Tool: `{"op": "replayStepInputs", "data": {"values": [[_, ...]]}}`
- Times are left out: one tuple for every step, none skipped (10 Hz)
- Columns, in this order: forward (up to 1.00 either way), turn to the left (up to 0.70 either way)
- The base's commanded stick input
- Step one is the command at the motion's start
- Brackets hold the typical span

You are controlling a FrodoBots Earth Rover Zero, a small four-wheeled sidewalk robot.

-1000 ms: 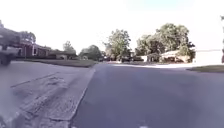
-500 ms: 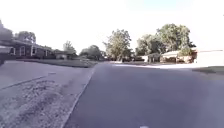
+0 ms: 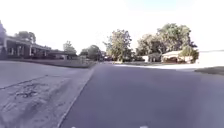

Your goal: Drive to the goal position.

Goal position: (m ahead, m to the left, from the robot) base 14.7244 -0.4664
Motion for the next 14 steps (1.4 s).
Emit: {"op": "replayStepInputs", "data": {"values": [[0.88, 0.00], [0.88, 0.00], [0.87, 0.00], [0.87, 0.00], [0.87, 0.00], [0.87, 0.00], [0.87, 0.00], [0.90, 0.00], [0.94, 0.00], [0.94, 0.00], [0.95, 0.00], [0.94, 0.00], [0.96, 0.00], [1.00, 0.01]]}}
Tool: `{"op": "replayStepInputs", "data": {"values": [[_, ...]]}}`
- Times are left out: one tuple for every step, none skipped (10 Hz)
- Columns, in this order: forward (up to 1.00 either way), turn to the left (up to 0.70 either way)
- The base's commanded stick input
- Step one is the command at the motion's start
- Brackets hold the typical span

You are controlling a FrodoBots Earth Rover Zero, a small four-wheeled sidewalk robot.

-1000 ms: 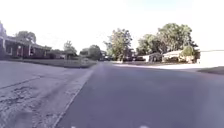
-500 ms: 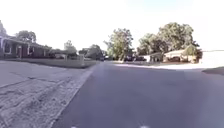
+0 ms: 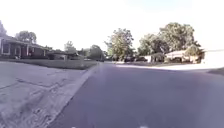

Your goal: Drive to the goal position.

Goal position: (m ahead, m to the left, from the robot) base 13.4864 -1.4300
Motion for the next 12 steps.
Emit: {"op": "replayStepInputs", "data": {"values": [[1.00, 0.03], [1.00, 0.05], [1.00, 0.03], [1.00, 0.01], [1.00, 0.00], [1.00, 0.00], [1.00, 0.00], [1.00, 0.00], [1.00, 0.00], [1.00, 0.00], [1.00, 0.00], [1.00, 0.00]]}}
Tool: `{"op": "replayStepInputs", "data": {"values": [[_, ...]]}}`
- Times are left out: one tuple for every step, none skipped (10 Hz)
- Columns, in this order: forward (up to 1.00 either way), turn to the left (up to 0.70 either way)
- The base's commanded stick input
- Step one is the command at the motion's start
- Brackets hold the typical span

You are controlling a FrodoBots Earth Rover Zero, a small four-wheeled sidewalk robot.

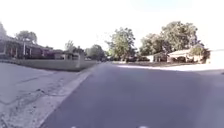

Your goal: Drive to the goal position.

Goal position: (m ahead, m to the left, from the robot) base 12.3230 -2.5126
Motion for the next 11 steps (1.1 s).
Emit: {"op": "replayStepInputs", "data": {"values": [[1.00, 0.00], [1.00, 0.00], [1.00, 0.00], [0.99, 0.00], [0.97, 0.00], [0.97, 0.00], [0.98, 0.00], [0.98, 0.00], [0.98, 0.00], [0.98, 0.00], [0.98, 0.00]]}}
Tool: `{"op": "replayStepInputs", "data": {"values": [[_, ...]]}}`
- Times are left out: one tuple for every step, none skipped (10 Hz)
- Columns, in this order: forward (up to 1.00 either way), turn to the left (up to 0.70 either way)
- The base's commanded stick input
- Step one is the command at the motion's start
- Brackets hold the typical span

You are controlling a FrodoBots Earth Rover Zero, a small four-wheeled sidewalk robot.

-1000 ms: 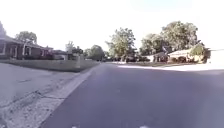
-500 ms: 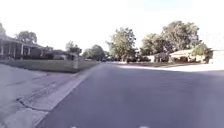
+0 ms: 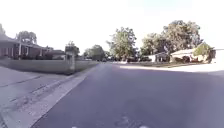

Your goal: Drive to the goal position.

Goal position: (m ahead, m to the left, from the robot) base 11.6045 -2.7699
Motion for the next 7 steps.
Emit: {"op": "replayStepInputs", "data": {"values": [[0.98, 0.00], [0.98, 0.00], [0.97, 0.00], [0.95, 0.00], [0.94, 0.00], [0.93, 0.00], [0.93, 0.00]]}}
